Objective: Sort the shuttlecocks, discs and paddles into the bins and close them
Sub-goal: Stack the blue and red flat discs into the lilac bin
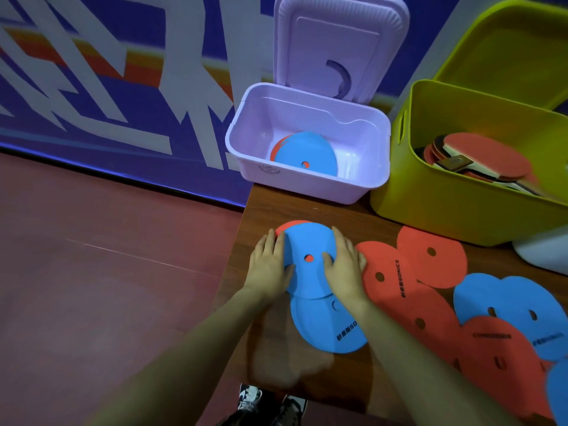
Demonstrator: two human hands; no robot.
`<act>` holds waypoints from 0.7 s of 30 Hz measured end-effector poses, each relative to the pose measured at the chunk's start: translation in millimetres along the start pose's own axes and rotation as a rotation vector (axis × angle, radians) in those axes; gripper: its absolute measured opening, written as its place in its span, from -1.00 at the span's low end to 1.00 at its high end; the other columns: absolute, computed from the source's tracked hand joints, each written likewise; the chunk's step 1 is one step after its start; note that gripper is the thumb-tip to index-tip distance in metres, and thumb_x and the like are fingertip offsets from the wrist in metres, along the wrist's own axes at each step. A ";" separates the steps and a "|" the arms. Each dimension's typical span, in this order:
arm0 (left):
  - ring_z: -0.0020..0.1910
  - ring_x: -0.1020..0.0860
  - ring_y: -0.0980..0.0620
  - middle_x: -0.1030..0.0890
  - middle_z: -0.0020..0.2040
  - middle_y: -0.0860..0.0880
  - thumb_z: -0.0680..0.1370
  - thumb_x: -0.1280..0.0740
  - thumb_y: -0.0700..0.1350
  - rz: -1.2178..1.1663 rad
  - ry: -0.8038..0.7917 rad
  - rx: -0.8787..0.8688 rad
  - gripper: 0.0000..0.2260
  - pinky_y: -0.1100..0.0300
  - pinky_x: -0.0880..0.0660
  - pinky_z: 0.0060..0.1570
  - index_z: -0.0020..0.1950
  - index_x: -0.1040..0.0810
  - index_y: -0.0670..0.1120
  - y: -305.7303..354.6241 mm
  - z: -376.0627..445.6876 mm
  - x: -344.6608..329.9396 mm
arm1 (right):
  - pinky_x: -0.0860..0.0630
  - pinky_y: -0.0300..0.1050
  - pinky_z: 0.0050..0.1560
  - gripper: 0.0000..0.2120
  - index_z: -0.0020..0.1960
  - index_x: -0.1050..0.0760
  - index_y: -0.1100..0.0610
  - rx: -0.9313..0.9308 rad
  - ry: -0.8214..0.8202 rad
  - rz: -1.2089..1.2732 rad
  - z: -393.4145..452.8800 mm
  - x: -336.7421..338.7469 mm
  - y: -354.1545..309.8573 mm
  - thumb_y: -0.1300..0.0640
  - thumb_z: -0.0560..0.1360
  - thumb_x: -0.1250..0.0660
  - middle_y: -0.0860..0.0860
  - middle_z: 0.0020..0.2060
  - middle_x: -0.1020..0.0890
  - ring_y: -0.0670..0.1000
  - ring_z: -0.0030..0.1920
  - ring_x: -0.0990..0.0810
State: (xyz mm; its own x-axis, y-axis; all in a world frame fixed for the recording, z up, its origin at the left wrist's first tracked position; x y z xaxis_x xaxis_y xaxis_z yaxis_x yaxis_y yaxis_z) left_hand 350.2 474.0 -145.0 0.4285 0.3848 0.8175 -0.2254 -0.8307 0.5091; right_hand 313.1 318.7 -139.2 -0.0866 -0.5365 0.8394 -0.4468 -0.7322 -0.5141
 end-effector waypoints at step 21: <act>0.23 -0.33 -0.14 -0.20 0.28 -0.13 0.44 -0.41 0.13 -0.141 0.088 0.025 -0.18 -0.05 -0.32 0.21 0.53 -0.03 -0.05 11.3 -35.0 19.0 | -0.27 -0.49 -0.01 -0.60 0.25 -0.40 0.04 0.093 -0.006 0.414 -35.0 30.1 -14.8 0.32 0.46 -0.33 -0.13 0.10 -0.44 -0.16 0.13 -0.39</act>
State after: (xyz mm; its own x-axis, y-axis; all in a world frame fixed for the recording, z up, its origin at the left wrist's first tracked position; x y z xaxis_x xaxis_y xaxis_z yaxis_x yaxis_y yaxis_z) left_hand 325.2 486.0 -114.3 0.3762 0.5313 0.7591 -0.1462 -0.7749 0.6149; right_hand 285.9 328.1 -100.1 -0.2365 -0.7958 0.5575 -0.2928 -0.4888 -0.8218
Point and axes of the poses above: each hand's wrist, its own z-axis towards the middle knuckle, its own x-axis out of the back of the hand, y = z × x, the point moved 6 cm from there along z, towards the middle knuckle
